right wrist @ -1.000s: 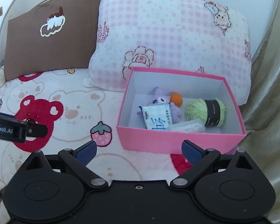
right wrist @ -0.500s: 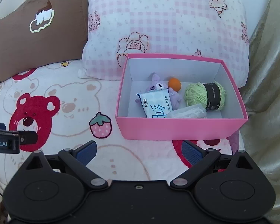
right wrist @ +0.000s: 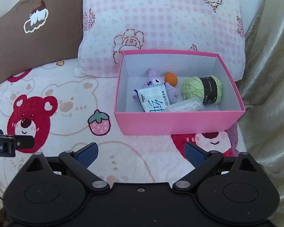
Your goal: Organize objects
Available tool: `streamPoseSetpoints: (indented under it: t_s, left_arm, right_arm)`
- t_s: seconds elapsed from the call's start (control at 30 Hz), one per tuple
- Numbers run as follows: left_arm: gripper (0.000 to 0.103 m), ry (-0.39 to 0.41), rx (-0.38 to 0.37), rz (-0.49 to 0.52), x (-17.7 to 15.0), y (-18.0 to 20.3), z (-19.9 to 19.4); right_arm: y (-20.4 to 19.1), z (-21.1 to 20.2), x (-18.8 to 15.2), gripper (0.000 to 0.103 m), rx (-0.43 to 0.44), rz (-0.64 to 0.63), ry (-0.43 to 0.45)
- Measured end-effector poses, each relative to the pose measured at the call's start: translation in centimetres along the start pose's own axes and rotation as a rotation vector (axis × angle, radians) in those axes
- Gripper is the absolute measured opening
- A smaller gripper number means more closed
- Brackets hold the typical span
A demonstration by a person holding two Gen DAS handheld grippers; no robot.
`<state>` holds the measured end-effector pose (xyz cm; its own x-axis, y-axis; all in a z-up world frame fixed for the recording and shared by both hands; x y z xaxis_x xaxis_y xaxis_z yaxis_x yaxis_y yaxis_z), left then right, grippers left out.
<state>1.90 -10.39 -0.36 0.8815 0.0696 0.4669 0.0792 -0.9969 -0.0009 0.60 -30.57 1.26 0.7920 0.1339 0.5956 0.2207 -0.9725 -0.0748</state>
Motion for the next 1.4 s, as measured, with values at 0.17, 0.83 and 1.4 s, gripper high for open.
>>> streamPoseSetpoints:
  t_s: [0.17,0.83,1.4]
  left_arm:
    - [0.101,-0.008,0.013,0.013,0.0,0.1,-0.4]
    - [0.102,-0.053,0.04,0.004,0.0,-0.5,0.6]
    - [0.102,-0.043,0.054,0.022,-0.2,-0.1,0.8]
  right_arm:
    - [-0.6,-0.1,0.0,0.099,0.008,-0.01,-0.007]
    - [-1.1,0.2,-0.2,0.099,-0.003,-0.001,-0.02]
    - [-1.3,0.9,-0.2,0.099,-0.007,-0.003,-0.036]
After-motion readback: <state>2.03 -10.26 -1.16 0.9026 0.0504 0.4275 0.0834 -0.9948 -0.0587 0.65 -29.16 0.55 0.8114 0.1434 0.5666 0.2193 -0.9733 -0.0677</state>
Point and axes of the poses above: each gripper's, at about its wrist camera, not at the fingertips, and z roughly the way its jaws point, y to its right, x to its top, the point moved 2 cm from there along z, roughly the way its jaws point, and after that the axes turned 7 degrees about x, right-handed, at the moved point
